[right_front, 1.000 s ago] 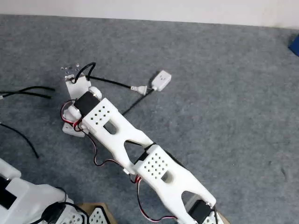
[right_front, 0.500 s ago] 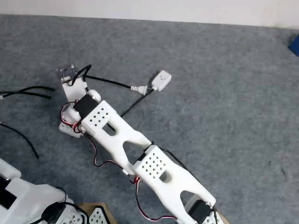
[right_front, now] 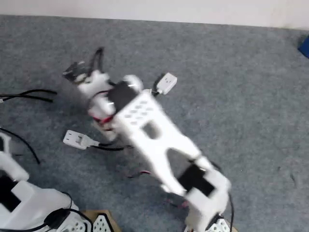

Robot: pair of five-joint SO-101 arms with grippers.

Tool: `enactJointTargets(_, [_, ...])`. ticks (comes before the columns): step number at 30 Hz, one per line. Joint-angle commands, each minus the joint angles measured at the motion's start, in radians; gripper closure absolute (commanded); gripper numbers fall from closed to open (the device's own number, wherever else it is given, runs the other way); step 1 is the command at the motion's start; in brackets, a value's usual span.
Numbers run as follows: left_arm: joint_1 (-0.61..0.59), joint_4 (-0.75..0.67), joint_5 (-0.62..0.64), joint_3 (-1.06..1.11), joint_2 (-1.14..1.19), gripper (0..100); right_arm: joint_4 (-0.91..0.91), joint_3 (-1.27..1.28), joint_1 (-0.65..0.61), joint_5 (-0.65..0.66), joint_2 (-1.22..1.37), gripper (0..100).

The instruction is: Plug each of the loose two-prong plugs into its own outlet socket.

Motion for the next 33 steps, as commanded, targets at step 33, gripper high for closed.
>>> enactJointTargets(33, [0.493, 0.405, -0.517, -0.189, -0.004, 68, -0.805, 1.862, 0.269, 0.123, -1.179, 83.6])
